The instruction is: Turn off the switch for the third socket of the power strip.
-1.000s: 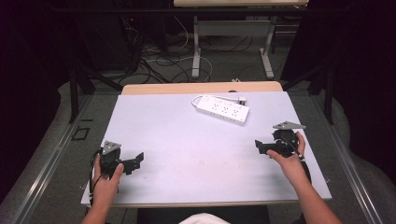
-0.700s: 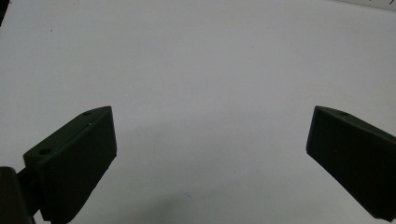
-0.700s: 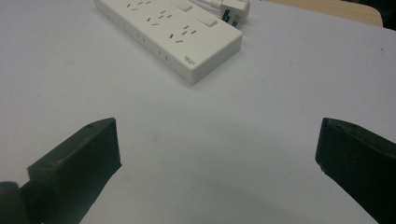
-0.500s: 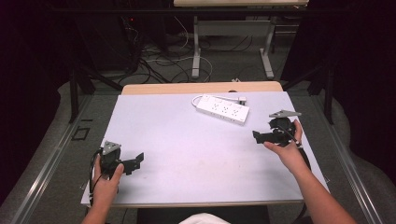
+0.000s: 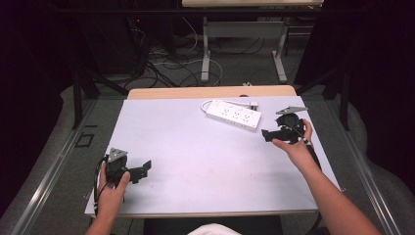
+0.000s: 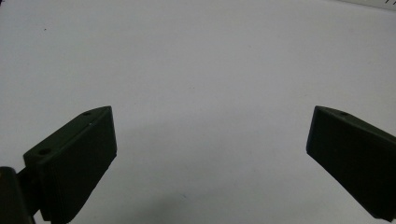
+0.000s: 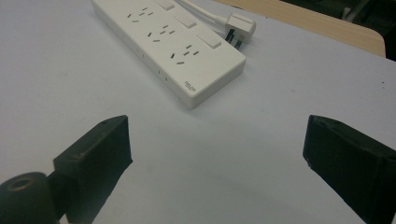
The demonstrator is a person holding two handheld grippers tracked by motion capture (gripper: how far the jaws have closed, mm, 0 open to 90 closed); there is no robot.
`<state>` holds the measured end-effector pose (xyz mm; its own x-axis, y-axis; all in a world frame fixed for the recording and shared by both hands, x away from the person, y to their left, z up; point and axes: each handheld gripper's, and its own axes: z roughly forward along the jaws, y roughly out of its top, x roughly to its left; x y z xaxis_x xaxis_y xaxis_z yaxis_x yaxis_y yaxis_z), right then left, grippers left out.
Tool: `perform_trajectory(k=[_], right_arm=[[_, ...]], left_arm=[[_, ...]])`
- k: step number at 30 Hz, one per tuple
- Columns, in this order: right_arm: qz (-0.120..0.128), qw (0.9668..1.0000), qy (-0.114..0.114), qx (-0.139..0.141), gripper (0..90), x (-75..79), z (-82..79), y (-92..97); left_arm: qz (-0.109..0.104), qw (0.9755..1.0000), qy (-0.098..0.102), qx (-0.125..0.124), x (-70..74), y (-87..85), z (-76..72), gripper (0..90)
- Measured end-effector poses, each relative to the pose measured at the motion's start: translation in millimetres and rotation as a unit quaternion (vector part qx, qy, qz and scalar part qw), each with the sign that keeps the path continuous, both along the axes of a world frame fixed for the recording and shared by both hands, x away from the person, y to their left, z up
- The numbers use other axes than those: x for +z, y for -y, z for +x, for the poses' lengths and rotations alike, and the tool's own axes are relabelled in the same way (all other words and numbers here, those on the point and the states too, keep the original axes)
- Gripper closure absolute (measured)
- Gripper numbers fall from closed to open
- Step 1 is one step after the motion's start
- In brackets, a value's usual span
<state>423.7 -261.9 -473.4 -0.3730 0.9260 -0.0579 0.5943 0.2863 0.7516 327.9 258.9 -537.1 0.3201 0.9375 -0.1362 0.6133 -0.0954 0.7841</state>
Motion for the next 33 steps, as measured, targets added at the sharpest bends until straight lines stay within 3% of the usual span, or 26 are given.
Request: perform_trajectory(k=[6,9,12,26,33], right_arm=[[0.014,0.9998,-0.015,-0.004,15.6,2.3,10.3,0.4],[0.029,0.9993,-0.025,-0.006,25.9,4.5,19.4,0.8],[0.035,0.9990,-0.026,-0.011,29.7,7.3,25.4,0.4],[0.025,0.9985,-0.042,-0.024,35.9,20.4,48.7,-8.1],[0.013,0.9984,-0.053,-0.017,39.6,25.7,64.6,-15.9]], left_arm=[[-0.001,1.0000,0.000,-0.001,0.1,0.3,-0.1,1.9],[-0.001,1.0000,0.000,-0.001,0.1,0.5,0.0,1.9],[-0.002,1.0000,0.002,0.000,-0.4,0.7,0.3,1.9],[-0.002,1.0000,0.002,-0.001,0.3,0.5,-0.1,1.9],[-0.003,1.0000,0.002,-0.002,0.2,0.4,0.1,1.9]])
